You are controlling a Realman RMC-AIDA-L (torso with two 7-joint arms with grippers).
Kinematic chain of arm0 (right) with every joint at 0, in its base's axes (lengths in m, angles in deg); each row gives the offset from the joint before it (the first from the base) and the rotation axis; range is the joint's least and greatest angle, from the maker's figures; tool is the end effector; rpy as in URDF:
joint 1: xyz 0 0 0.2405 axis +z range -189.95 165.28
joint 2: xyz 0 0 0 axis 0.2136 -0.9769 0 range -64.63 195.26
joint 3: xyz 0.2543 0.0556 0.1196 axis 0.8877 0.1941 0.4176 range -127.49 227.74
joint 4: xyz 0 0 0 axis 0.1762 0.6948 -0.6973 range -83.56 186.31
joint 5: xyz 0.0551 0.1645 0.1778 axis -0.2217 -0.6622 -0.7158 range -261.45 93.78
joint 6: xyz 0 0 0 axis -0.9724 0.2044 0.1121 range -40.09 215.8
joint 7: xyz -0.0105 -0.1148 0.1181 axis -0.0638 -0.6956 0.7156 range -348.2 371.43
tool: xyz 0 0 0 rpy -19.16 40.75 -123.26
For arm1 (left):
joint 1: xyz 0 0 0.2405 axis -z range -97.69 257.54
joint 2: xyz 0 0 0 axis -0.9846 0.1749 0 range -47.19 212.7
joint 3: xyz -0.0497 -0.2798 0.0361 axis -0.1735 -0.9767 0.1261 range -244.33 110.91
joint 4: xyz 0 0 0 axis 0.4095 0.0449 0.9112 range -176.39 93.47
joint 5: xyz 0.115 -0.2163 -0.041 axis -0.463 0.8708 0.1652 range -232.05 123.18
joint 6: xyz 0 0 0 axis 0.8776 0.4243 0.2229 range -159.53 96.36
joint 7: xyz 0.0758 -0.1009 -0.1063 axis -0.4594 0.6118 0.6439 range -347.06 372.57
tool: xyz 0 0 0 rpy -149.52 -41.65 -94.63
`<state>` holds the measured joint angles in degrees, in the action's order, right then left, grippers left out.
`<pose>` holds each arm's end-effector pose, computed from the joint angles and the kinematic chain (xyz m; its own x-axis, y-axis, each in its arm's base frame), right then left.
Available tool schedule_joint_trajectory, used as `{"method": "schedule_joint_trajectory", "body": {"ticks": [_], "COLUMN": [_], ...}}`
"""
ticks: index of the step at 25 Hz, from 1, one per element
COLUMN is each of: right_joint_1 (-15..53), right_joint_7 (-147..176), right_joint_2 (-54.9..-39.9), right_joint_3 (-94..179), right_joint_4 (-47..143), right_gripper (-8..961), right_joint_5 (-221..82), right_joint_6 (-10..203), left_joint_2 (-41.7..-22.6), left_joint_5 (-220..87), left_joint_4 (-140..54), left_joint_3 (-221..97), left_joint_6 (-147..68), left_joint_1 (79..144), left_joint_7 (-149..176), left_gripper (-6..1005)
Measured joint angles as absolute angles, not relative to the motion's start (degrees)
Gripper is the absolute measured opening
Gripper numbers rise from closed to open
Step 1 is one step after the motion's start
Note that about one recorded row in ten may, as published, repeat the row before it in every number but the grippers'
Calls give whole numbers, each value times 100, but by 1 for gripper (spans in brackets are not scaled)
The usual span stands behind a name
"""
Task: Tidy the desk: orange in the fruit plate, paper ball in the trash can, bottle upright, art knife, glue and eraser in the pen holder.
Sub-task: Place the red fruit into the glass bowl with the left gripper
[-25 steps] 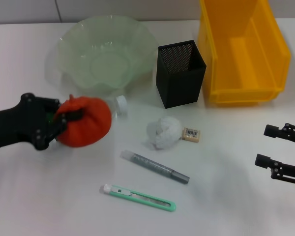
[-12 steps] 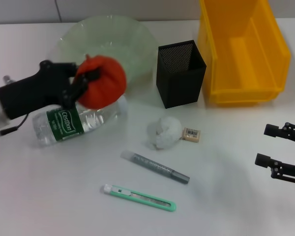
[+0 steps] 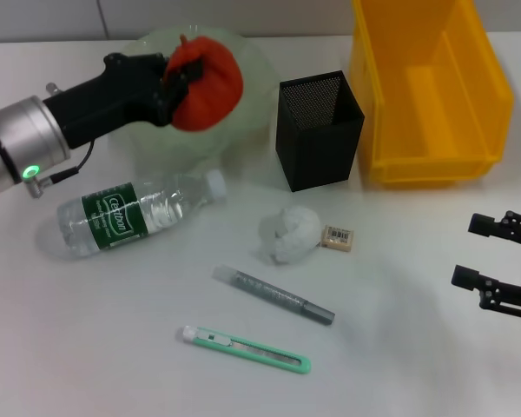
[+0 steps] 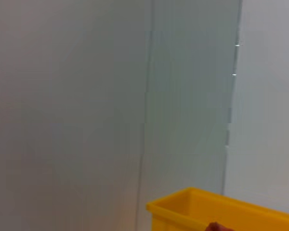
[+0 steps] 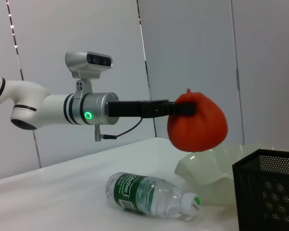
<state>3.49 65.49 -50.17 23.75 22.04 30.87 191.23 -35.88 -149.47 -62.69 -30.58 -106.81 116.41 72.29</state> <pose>0.3852 0.2655 0.0017 0.7601 -0.1720 -0.6266 -0.4179 -0.8679 -0.2687 -0.2808 0.4348 -0.0459 0.7077 0.1310 0.6943 0.5065 -0.7791 -0.3693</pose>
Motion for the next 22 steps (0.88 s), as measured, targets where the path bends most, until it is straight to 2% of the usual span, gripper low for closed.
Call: {"method": "schedule_joint_trajectory", "body": {"ticks": [22], "right_joint_1": [361], "right_joint_7": [6553], "right_joint_2": [-5049], "right_joint_3": [2472], "right_joint_4": [2204], "right_gripper": [756], "right_joint_5": [3086], "right_joint_6": [19073], "left_joint_2": [-3637], "left_joint_5": [-14536], "left_joint_4": [-5718], "left_joint_3": [-3051], "left_joint_6": [-8783], "left_joint_1": [12154], "left_joint_7": [6918], "left_gripper": [64]}}
